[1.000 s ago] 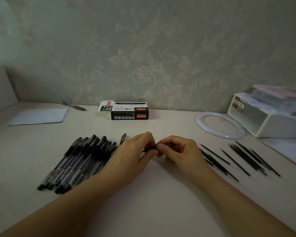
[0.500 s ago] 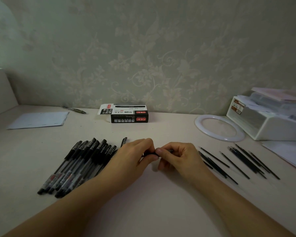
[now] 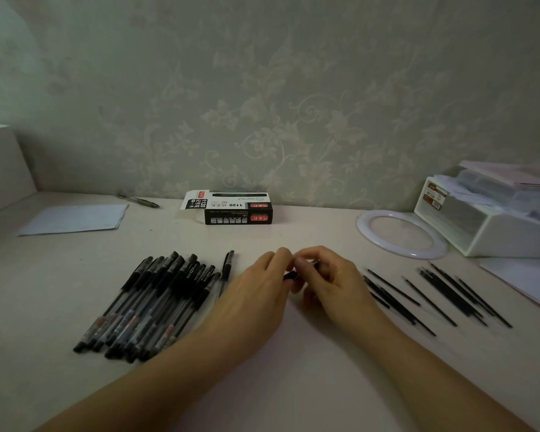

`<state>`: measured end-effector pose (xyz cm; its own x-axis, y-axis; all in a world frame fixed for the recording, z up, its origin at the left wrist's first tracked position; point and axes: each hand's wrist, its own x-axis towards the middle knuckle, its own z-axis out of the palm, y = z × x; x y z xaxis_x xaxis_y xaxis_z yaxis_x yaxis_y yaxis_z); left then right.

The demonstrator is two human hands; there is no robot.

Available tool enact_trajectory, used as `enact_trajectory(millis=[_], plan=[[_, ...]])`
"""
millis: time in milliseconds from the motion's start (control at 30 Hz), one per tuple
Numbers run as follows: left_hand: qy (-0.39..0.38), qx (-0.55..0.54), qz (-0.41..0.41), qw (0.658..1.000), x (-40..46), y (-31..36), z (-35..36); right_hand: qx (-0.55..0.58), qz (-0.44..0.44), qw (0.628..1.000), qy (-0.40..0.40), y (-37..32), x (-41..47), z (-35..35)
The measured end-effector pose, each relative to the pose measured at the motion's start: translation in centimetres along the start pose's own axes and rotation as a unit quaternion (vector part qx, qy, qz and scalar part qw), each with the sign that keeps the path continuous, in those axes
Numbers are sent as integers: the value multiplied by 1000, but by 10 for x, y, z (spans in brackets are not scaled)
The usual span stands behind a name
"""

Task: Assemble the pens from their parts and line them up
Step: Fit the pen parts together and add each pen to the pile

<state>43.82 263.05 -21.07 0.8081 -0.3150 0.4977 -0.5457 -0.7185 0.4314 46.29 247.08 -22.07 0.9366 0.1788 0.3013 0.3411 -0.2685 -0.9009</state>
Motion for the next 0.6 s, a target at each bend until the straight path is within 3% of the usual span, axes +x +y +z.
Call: enact_trajectory(millis=[233, 433, 600], plan=[[13, 178, -45, 983, -4, 1, -3, -62, 25, 994, 91, 6, 0, -2], [-11, 227, -151, 962, -4, -11, -11, -96, 19, 991, 90, 7, 0, -2], [-23, 262, -187, 946, -3, -18, -14, -93, 16, 990, 103, 9, 1, -1]])
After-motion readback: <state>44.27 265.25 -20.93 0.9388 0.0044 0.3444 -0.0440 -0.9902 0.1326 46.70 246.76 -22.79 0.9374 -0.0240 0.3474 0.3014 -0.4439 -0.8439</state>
